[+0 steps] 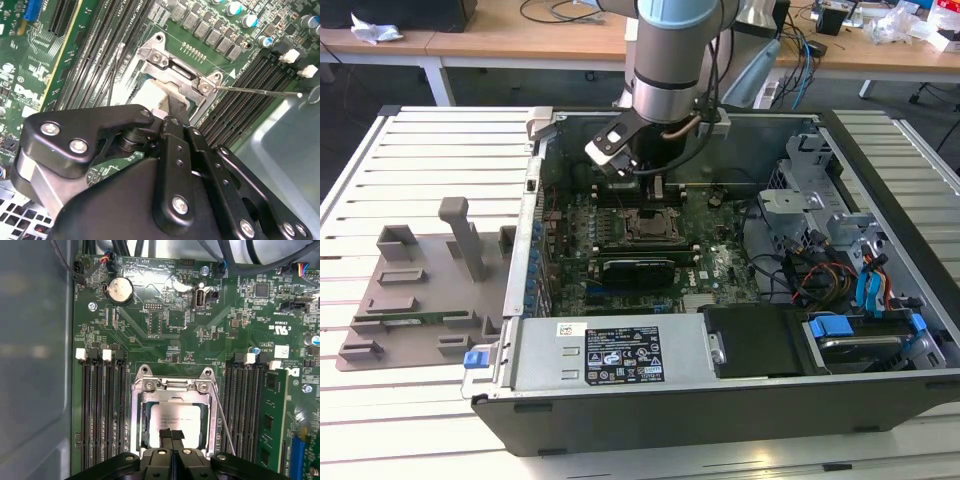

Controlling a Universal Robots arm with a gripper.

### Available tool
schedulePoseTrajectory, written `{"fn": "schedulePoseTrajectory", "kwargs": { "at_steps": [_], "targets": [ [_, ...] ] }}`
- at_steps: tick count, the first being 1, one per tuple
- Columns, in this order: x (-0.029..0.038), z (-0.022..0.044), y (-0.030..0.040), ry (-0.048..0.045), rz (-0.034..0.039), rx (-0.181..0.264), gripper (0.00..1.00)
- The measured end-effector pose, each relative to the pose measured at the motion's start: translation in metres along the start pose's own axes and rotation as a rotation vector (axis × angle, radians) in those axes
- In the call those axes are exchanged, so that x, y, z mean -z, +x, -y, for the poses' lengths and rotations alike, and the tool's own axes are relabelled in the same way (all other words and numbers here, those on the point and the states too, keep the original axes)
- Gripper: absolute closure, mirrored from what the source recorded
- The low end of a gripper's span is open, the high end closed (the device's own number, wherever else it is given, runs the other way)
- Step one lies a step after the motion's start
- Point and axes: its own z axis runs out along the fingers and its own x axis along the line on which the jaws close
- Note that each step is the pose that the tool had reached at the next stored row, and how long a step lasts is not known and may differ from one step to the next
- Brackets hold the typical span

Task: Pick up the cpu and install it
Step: 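Close the cpu cover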

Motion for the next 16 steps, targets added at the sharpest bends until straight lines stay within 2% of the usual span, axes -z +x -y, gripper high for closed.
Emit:
{"fn": "schedulePoseTrajectory", "kwargs": {
  "at_steps": [4, 9, 11, 16],
  "targets": [
    [0.0080, 0.0003, -0.0003, 0.0000, 0.0000, 0.000, 0.89],
    [0.0147, 0.0006, -0.0005, 0.0000, 0.0000, 0.000, 0.89],
    [0.0198, 0.0008, -0.0007, 0.0000, 0.0000, 0.000, 0.89],
    [0.0246, 0.0010, -0.0009, 0.0000, -0.0001, 0.000, 0.89]
  ]
}}
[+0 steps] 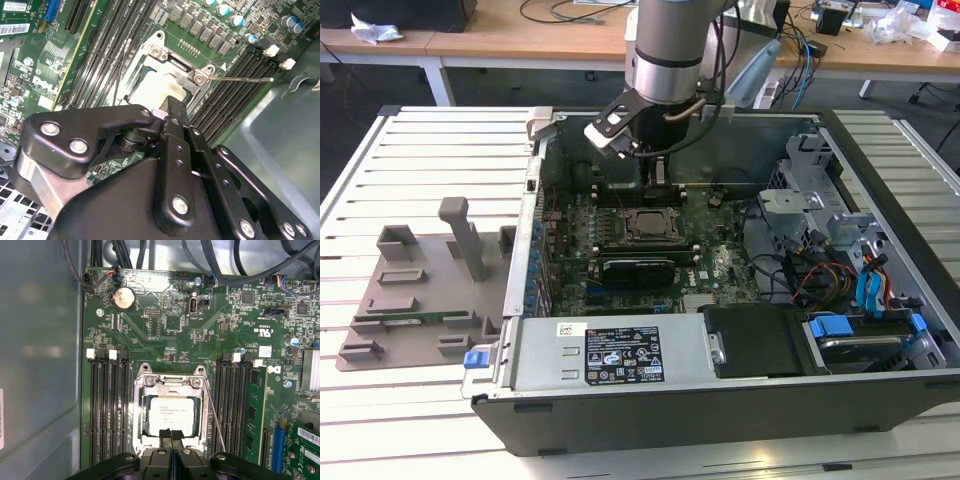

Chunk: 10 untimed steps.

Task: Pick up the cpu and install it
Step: 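Close the cpu cover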

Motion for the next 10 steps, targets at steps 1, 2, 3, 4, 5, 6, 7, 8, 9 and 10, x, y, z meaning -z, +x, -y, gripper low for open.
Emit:
{"fn": "schedulePoseTrajectory", "kwargs": {
  "at_steps": [1, 2, 3, 4, 5, 6, 7, 8, 9, 10],
  "targets": [
    [0.0013, 0.0000, -0.0001, 0.0000, 0.0001, 0.000, 0.89],
    [0.0025, 0.0001, -0.0001, 0.0000, 0.0000, 0.000, 0.89],
    [0.0039, 0.0002, -0.0002, 0.0000, 0.0000, 0.000, 0.89],
    [0.0051, 0.0002, -0.0002, 0.0000, 0.0001, 0.000, 0.89],
    [0.0076, 0.0003, -0.0003, 0.0000, 0.0000, 0.000, 0.89],
    [0.0088, 0.0004, -0.0003, 0.0000, 0.0000, 0.000, 0.89],
    [0.0105, 0.0005, -0.0004, 0.0001, 0.0001, 0.000, 0.89],
    [0.0118, 0.0005, -0.0004, 0.0001, 0.0001, 0.000, 0.89],
    [0.0125, 0.0005, -0.0005, 0.0001, 0.0001, 0.000, 0.89],
    [0.0133, 0.0006, -0.0005, 0.0001, 0.0001, 0.000, 0.89]
  ]
}}
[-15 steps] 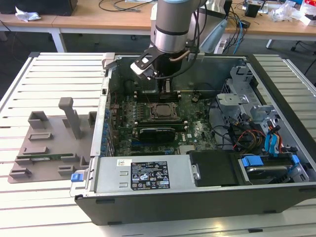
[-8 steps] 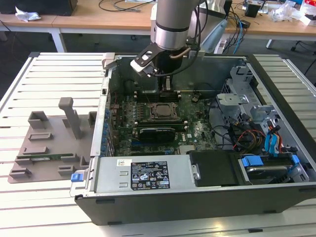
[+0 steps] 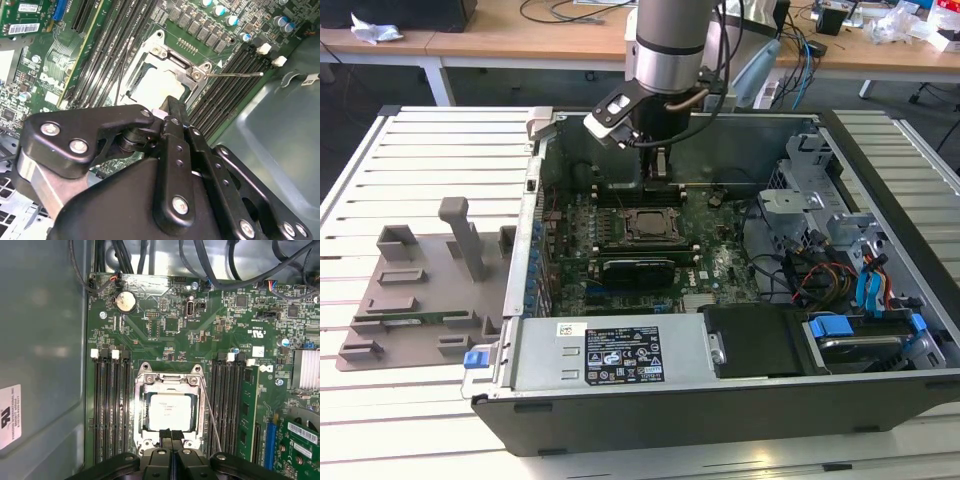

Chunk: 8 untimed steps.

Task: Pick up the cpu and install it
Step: 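Close the cpu cover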

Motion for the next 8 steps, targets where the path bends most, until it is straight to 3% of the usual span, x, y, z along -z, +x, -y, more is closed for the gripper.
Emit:
{"fn": "schedulePoseTrajectory", "kwargs": {
  "at_steps": [8],
  "targets": [
    [0.0094, 0.0004, -0.0003, 0.0000, 0.0000, 0.000, 0.89]
  ]
}}
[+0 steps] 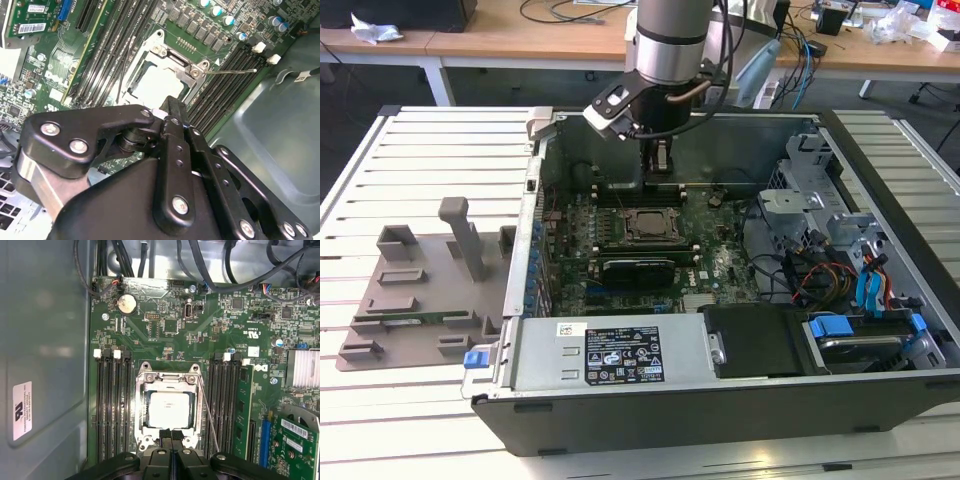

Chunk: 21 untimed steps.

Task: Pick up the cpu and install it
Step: 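Close the cpu cover, then install the first cpu locking lever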

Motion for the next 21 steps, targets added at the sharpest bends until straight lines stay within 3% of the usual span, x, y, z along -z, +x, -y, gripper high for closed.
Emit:
{"fn": "schedulePoseTrajectory", "kwargs": {
  "at_steps": [4, 8, 21],
  "targets": [
    [0.0046, 0.0002, -0.0002, 0.0000, 0.0000, 0.000, 0.89],
    [0.0150, 0.0006, -0.0006, 0.0000, 0.0000, 0.000, 0.89],
    [0.0158, 0.0007, -0.0006, -0.0001, 0.0000, 0.000, 0.89]
  ]
}}
